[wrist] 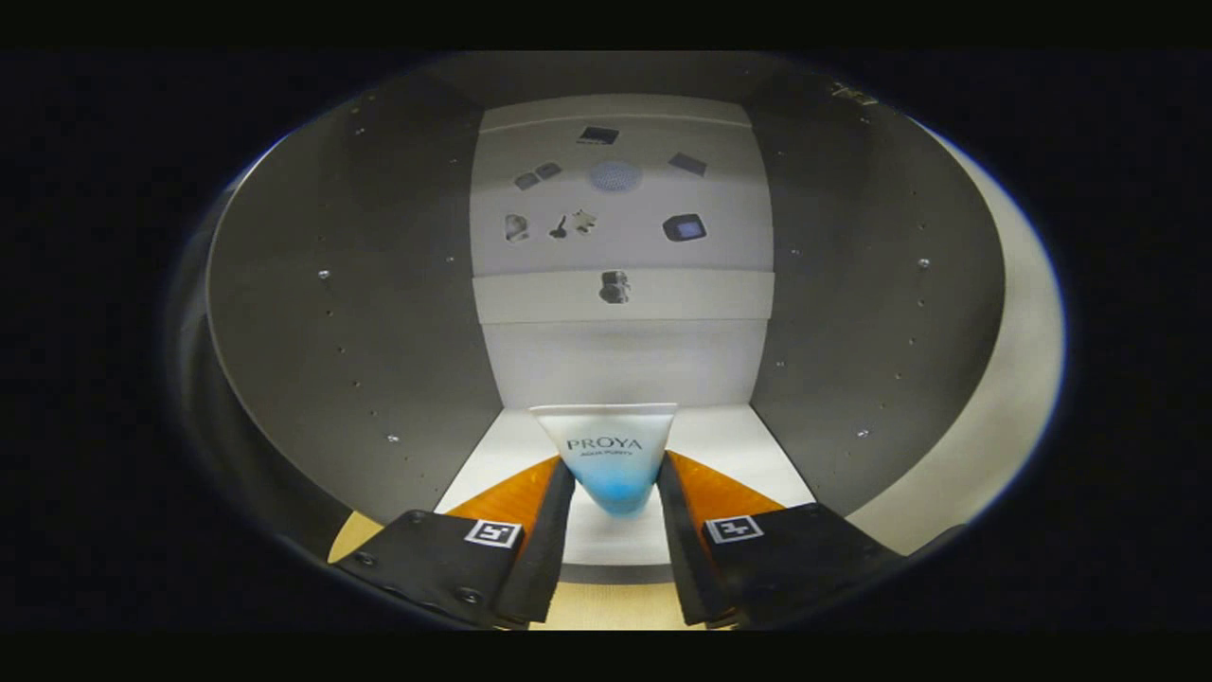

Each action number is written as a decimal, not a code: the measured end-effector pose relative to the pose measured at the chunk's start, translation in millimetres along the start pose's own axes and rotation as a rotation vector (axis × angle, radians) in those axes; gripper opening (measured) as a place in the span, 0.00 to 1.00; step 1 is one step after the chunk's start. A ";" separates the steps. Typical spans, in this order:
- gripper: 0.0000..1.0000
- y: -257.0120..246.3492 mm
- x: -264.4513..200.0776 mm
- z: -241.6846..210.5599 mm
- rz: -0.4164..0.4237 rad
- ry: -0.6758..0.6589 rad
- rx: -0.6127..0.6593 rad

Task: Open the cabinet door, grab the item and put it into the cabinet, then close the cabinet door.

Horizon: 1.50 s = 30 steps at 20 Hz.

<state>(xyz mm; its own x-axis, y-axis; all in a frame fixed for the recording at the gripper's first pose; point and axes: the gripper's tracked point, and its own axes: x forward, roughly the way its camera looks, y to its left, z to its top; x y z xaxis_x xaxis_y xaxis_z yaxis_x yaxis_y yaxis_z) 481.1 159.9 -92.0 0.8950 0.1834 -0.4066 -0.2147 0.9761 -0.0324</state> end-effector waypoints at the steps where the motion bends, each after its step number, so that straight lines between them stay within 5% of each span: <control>1: 0.57 -1.9 3.8 -1.3 0.005 0.005 0.004; 12: 0.57 -6.2 35.8 -32.9 0.033 0.086 0.035; 17: 0.69 -4.5 29.4 -29.9 0.037 0.060 0.030; 20: 0.88 -5.3 14.6 -28.5 0.034 0.039 0.026; 30: 0.96 -6.7 -102.0 -58.6 -0.025 -0.094 0.067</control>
<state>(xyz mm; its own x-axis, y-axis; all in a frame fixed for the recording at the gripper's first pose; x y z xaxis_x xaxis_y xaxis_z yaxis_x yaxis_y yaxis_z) 368.3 127.8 -103.8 0.9332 0.1657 -0.3189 -0.1679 0.9856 0.0208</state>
